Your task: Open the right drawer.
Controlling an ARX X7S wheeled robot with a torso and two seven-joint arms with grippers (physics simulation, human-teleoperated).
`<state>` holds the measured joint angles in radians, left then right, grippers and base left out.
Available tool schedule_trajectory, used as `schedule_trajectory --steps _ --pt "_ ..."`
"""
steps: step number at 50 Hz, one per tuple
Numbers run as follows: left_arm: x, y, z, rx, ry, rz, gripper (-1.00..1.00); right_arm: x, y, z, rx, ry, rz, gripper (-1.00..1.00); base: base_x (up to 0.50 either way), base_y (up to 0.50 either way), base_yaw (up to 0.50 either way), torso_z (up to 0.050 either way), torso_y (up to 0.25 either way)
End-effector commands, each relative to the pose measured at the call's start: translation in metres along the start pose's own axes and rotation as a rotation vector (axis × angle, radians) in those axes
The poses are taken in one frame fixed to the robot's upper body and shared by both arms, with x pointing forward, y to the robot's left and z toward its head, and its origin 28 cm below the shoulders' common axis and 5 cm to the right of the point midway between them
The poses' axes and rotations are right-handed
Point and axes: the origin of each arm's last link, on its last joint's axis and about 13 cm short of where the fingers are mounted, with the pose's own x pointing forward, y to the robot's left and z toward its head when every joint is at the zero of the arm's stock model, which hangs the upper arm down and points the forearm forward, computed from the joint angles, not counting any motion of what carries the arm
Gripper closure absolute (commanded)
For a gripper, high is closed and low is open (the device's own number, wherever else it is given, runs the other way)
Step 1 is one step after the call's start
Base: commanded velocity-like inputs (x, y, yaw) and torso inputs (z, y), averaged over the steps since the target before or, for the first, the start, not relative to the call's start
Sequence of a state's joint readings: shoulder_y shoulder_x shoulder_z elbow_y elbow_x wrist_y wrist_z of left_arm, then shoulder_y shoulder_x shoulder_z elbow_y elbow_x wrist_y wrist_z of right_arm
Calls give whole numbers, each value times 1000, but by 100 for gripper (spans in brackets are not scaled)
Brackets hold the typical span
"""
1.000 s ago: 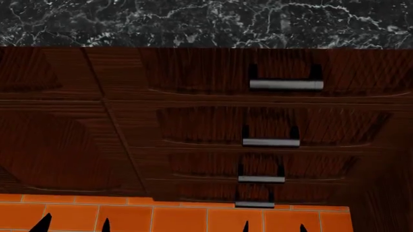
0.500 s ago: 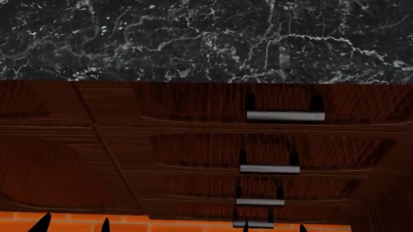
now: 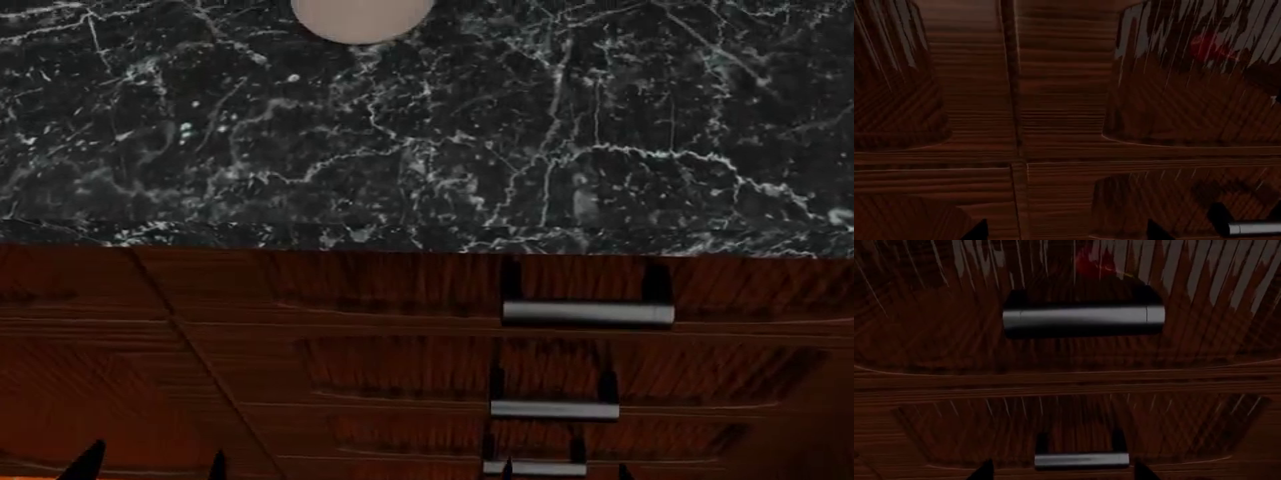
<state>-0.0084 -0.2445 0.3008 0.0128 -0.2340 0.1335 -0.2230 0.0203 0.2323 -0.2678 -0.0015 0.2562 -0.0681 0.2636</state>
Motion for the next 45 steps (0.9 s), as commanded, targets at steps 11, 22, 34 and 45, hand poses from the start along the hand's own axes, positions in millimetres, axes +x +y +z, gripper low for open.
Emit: schedule_trajectory --steps 11,22,34,45 --pt "0 0 0 0 0 4 -100 0 0 1 -7 -2 -9 -100 53 -6 0 0 0" --pt "0 1 0 -3 3 7 -100 -2 -2 4 -44 -26 -48 -100 0 0 0 0 0" --pt "0 0 -1 4 4 0 -100 0 -5 15 -270 -25 -89 -100 0 0 0 0 0" --pt "1 -2 -1 9 9 -5 -100 10 -10 24 -419 8 -82 -100 0 0 0 0 0"
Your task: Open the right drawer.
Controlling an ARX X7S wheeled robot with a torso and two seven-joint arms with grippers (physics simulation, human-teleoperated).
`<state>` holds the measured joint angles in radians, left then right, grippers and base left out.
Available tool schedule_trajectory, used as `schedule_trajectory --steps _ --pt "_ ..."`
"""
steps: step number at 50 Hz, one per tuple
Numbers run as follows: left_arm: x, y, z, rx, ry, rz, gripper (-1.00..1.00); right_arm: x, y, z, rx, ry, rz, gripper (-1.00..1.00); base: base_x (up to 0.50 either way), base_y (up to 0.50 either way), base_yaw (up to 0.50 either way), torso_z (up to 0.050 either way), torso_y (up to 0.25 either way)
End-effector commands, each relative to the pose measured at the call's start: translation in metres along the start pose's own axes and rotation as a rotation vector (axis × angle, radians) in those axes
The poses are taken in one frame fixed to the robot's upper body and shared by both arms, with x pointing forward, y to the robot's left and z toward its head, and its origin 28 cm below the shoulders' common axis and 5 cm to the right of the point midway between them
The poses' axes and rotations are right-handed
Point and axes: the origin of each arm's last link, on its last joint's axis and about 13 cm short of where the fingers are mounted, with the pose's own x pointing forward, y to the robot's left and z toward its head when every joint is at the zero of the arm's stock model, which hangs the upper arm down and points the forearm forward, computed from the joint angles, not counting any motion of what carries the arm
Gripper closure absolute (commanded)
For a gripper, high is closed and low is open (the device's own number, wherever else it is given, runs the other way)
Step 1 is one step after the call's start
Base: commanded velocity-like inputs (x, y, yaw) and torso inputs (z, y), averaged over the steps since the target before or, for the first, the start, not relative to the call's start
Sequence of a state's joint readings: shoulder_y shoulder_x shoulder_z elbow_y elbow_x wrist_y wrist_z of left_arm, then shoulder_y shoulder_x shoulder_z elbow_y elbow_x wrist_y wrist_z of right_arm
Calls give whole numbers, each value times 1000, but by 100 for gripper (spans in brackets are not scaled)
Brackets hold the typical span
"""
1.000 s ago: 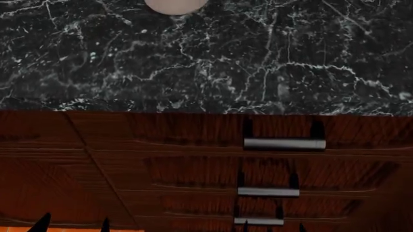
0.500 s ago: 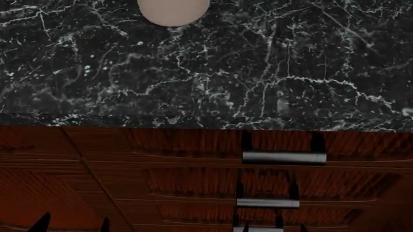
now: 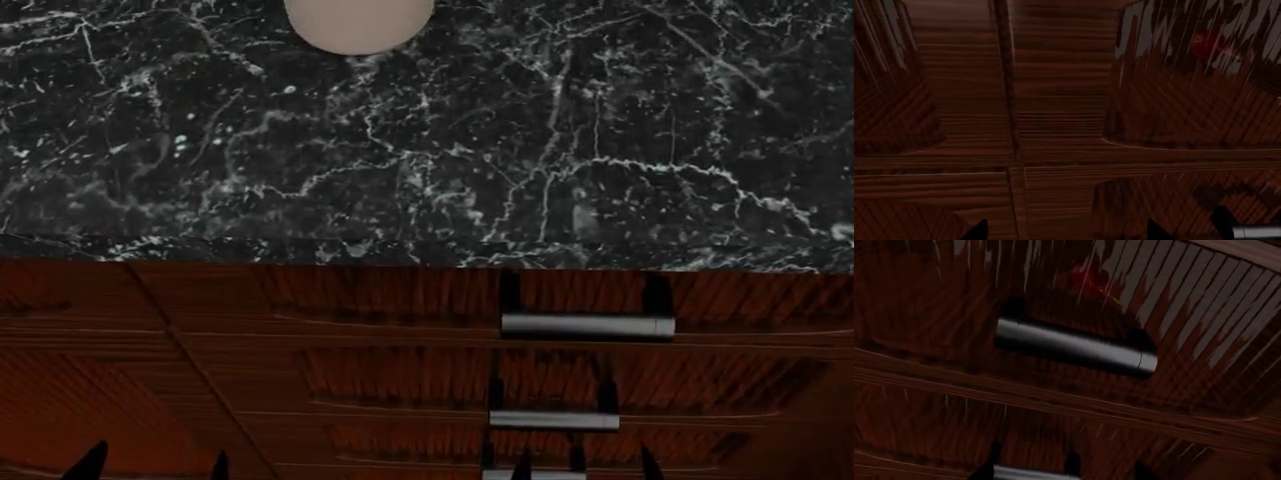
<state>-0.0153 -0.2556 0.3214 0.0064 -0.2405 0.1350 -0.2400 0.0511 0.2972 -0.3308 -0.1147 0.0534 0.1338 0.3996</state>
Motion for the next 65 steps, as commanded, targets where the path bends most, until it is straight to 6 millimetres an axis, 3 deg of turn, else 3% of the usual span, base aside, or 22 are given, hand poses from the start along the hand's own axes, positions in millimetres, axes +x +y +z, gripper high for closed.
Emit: schedule_trajectory --steps 1,16,20,33,40,65 --pt "1 -1 0 4 4 -5 -100 7 -9 9 -166 1 -13 -100 0 0 0 0 0" --pt "1 0 -1 -11 13 0 -100 5 -7 15 -507 28 67 -100 0 0 0 0 0" --pt "1 0 -1 -8 13 -1 -100 5 -9 21 -665 18 34 -100 0 0 0 0 0" --pt "1 -1 -2 2 13 -3 -100 8 -26 36 -855 56 -160 -100 0 0 0 0 0" --pt "0 -1 -2 2 13 -3 -100 12 -30 48 -957 -29 -250 -100 0 0 0 0 0" --pt "1 -1 -2 4 15 -3 -100 21 -26 52 -1307 -65 -229 -100 0 0 0 0 0"
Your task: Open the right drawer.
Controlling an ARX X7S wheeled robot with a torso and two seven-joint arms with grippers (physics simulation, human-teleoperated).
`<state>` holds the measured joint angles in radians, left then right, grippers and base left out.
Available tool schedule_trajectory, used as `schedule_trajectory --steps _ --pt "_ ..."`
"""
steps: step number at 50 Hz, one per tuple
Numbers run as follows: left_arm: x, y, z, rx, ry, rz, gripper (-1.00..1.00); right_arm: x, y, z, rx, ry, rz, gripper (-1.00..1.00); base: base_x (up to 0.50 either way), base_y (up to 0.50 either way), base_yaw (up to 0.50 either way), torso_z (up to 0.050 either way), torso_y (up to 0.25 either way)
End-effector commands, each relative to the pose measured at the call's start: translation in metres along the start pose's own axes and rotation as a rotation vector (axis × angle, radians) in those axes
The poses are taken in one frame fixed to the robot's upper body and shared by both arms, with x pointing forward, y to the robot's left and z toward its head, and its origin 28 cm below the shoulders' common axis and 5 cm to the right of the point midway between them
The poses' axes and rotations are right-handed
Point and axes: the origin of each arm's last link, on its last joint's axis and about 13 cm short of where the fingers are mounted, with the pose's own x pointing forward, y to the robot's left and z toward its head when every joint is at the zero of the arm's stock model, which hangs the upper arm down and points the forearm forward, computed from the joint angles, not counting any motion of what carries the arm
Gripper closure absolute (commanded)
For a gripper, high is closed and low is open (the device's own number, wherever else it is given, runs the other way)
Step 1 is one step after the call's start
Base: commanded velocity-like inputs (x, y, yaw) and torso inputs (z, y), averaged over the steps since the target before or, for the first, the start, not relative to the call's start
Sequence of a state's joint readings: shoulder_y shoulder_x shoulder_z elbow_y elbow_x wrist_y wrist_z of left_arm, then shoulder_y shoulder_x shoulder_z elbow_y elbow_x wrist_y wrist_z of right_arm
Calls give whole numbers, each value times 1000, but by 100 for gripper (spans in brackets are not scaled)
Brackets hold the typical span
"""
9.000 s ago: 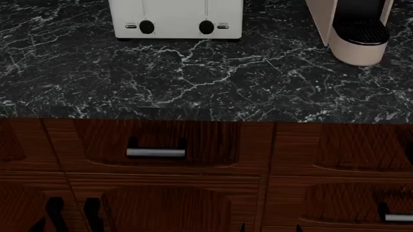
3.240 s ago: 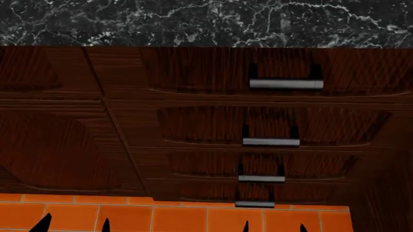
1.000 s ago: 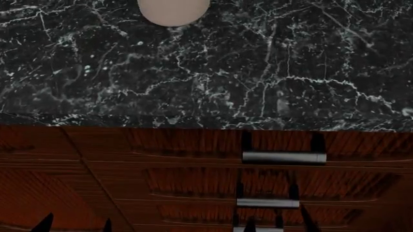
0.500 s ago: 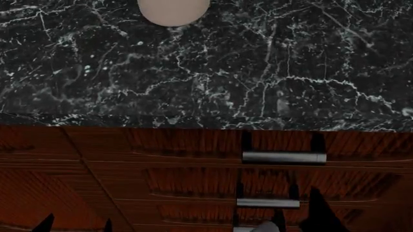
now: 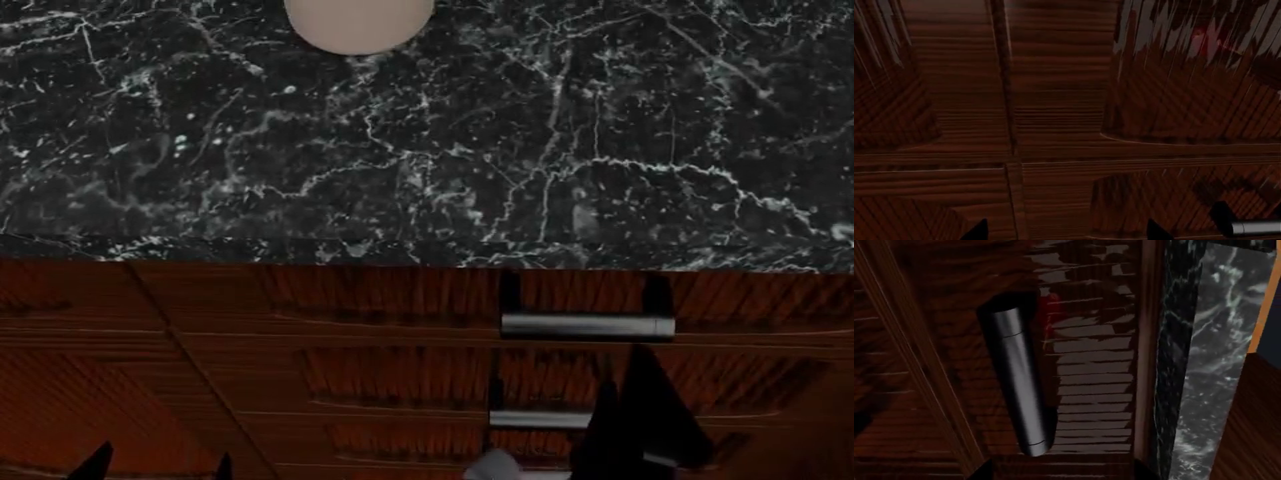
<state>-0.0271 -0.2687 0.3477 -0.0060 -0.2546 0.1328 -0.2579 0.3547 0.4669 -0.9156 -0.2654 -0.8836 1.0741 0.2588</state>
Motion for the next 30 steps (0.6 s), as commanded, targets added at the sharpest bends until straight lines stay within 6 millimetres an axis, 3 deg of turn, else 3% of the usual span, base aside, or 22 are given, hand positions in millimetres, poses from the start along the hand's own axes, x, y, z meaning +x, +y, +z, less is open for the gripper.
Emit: schedule_trajectory --steps 1,17,19,20,30 --pt "0 0 0 1 2 0 -100 6 -5 3 -133 -7 -44 -100 0 0 0 0 0" --pt "0 0 0 1 2 0 -100 6 -5 3 -133 -7 -44 -100 0 0 0 0 0" --pt "1 0 0 2 0 -2 -100 6 -3 4 -207 -26 -46 -100 0 0 0 0 0" --pt "1 0 0 2 1 -1 -100 7 -2 4 -157 -3 -37 -100 0 0 0 0 0" --pt "1 0 -1 3 2 1 -100 12 3 4 -239 -42 -60 -100 0 0 0 0 0"
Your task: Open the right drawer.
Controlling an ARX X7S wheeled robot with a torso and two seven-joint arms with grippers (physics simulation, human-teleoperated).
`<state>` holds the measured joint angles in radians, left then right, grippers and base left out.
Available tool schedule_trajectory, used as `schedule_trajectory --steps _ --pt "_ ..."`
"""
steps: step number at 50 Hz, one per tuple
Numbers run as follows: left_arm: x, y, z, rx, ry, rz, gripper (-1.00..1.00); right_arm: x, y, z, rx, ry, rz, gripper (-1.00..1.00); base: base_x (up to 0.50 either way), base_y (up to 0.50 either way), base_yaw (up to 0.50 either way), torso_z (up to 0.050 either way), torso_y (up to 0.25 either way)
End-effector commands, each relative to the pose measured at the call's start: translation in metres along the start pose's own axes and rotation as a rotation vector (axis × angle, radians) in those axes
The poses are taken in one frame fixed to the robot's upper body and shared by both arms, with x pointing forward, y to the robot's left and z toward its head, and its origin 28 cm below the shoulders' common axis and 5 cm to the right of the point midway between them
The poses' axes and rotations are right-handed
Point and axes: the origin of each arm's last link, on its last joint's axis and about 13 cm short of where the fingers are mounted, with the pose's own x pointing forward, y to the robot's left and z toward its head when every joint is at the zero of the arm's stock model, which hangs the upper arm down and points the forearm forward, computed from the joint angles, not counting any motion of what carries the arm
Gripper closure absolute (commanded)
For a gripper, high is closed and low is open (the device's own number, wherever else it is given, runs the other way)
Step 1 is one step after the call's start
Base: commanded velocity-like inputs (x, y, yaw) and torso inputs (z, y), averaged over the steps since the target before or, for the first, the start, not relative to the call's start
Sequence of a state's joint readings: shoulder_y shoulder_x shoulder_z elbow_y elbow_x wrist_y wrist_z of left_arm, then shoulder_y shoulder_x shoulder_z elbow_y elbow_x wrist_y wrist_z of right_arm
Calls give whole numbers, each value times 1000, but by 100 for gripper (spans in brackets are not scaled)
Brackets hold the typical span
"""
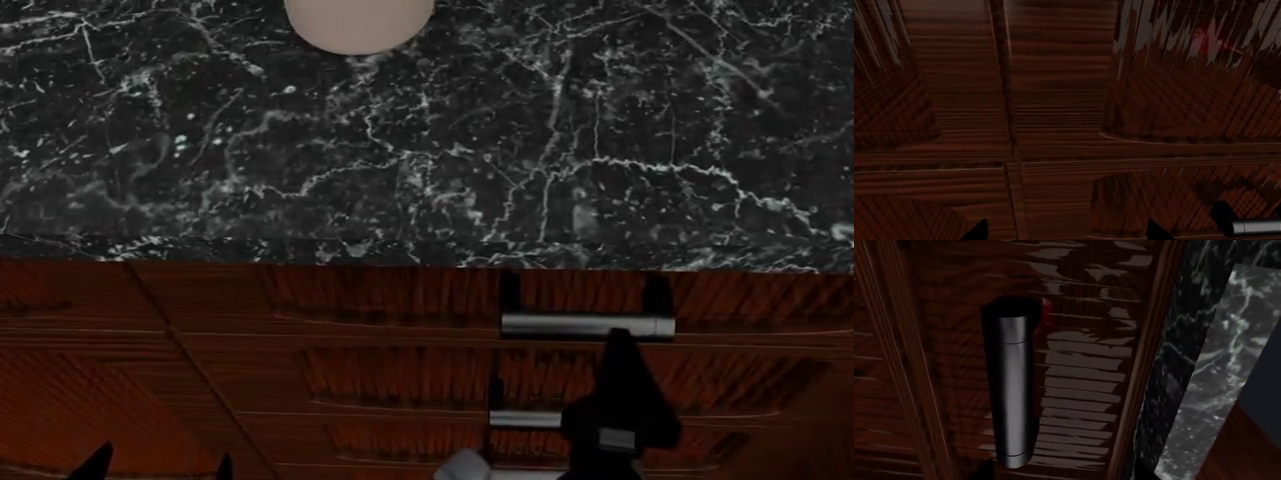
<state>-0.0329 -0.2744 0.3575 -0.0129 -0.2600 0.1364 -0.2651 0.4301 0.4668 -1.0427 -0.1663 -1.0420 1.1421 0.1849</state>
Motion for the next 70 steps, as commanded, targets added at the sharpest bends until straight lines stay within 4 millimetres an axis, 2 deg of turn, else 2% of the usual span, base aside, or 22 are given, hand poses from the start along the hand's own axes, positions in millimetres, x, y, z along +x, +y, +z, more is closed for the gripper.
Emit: schedule_trajectory --steps 1,6,8,26,46,57,59,63,68,69,70 --pt "0 0 0 2 1 1 -100 4 5 2 -61 -18 -11 -100 0 0 0 0 0" --pt "0 0 0 5 1 1 -100 8 6 4 -81 -38 -9 -100 0 0 0 0 0" --pt "0 -1 0 10 0 0 -100 12 -2 3 -77 -42 -9 -100 0 0 0 0 0" --pt "1 -1 0 13 5 1 -100 19 3 6 -65 -62 15 -100 0 0 0 0 0" --pt "0 -1 -1 16 2 -1 -100 24 21 8 -93 -71 48 -100 0 0 0 0 0" --pt "0 -1 -1 18 3 -1 -100 39 23 8 -110 -64 43 -100 0 0 0 0 0" --pt "0 -1 -1 19 3 -2 -100 40 29 8 -113 -62 39 -100 0 0 0 0 0" --pt "0 -1 -1 20 4 -3 -100 46 24 9 -124 -71 42 -100 0 0 0 0 0" --pt "1 -2 -1 23 5 -4 -100 47 27 9 -131 -71 53 -100 0 0 0 0 0" --pt "0 -2 -1 24 6 -4 -100 45 35 9 -133 -73 56 -100 0 0 0 0 0" --pt "0 -2 -1 24 6 -4 -100 46 32 9 -135 -74 58 -100 0 0 0 0 0"
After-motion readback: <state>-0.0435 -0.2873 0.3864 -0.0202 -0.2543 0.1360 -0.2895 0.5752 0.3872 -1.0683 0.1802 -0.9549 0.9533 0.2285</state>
